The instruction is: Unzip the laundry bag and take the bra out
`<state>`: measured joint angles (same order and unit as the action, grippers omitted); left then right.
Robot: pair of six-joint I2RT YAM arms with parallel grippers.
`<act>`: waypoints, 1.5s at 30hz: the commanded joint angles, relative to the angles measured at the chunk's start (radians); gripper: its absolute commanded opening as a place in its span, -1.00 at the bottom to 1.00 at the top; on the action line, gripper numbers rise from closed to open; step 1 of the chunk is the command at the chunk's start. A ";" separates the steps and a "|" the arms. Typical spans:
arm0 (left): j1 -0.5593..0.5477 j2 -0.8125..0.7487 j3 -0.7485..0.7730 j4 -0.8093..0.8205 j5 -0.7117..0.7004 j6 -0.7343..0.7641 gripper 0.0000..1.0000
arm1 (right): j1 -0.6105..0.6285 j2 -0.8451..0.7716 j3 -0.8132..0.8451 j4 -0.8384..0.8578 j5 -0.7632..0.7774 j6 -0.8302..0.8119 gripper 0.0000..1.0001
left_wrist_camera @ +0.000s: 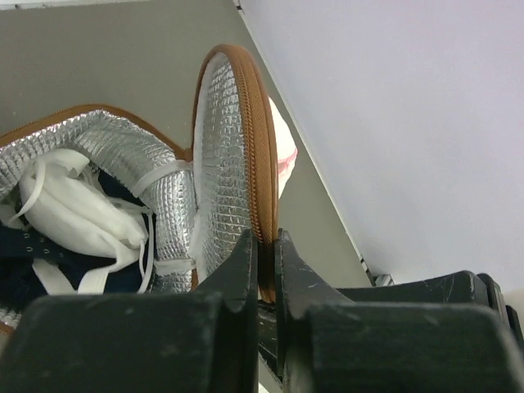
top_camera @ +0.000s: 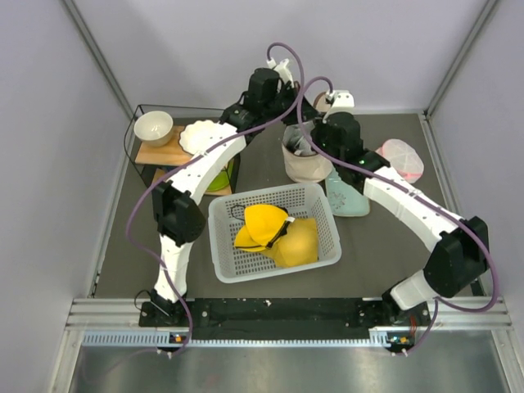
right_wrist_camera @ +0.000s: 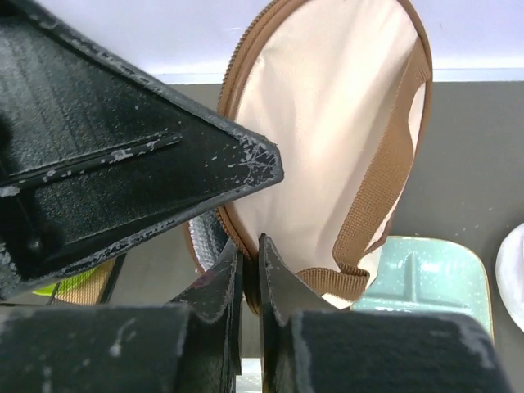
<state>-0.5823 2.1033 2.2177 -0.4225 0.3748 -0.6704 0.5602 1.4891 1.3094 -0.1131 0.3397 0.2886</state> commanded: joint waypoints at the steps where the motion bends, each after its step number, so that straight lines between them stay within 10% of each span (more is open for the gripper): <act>1: 0.007 -0.068 -0.071 0.072 0.038 -0.020 -0.71 | -0.048 -0.036 -0.008 0.070 0.013 0.052 -1.00; 4: 0.027 -0.103 -0.111 0.084 0.039 -0.031 0.24 | -0.111 -0.085 -0.096 0.143 -0.102 0.102 -1.00; 7: 0.061 -0.121 -0.151 0.091 0.042 -0.044 0.47 | -0.181 -0.134 -0.183 0.228 -0.223 0.158 -1.00; 14: 0.108 -0.100 -0.260 0.192 0.111 -0.139 0.39 | -0.240 -0.173 -0.274 0.340 -0.428 0.202 -1.00; 25: 0.076 0.130 0.020 0.077 0.118 0.017 0.25 | -0.243 -0.197 -0.324 0.382 -0.590 0.216 -1.00; 35: 0.056 0.081 -0.294 0.094 0.096 0.020 0.13 | -0.246 -0.250 -0.463 0.389 -0.581 0.225 -1.00; 45: 0.038 0.078 -0.250 -0.022 -0.014 0.081 0.24 | -0.246 -0.237 -0.444 0.388 -0.597 0.230 -1.00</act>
<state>-0.5396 2.2368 1.9347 -0.3981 0.4133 -0.6228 0.3199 1.2591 0.8402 0.2550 -0.2382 0.5171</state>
